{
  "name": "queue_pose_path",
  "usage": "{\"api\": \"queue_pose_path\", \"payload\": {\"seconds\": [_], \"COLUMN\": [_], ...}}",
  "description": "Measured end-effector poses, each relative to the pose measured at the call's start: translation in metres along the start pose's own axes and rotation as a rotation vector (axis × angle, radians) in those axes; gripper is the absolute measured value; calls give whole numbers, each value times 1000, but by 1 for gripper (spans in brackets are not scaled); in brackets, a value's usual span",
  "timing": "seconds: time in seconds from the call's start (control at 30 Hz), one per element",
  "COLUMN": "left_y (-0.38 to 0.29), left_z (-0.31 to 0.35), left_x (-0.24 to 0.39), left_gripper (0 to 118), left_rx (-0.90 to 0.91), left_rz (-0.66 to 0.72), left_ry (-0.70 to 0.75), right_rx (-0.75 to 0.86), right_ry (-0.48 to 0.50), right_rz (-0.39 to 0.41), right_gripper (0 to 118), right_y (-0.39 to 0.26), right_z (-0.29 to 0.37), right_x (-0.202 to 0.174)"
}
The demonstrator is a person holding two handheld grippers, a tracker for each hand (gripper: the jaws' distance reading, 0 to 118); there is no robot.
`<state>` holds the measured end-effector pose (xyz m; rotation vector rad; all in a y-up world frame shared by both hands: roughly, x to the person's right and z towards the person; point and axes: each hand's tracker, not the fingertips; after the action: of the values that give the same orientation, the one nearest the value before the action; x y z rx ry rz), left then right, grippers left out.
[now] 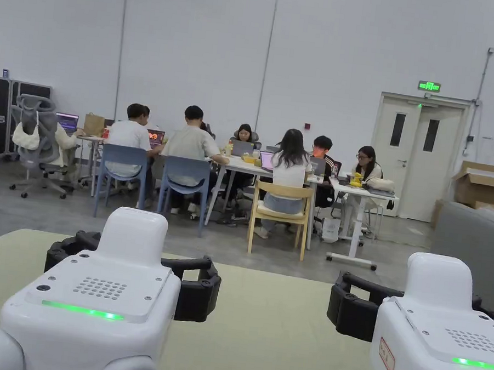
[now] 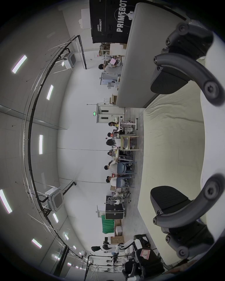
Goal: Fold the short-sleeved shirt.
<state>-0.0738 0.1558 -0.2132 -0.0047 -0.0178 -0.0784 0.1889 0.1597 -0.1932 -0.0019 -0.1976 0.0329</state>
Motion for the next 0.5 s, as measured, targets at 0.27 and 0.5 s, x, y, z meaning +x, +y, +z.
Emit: {"api": "queue_pose_path", "payload": {"seconds": [0.27, 0.5], "left_y": [1, 1], "left_z": [1, 1], "left_x": [0, -1], "left_gripper": [118, 118], "left_rx": [4, 4], "left_rz": [0, -2], "left_ry": [-2, -6], "right_rx": [6, 8], "right_ry": [6, 10], "right_rz": [10, 9], "right_gripper": [118, 118], "right_y": [2, 4], "right_z": [2, 3], "right_x": [-3, -4]}}
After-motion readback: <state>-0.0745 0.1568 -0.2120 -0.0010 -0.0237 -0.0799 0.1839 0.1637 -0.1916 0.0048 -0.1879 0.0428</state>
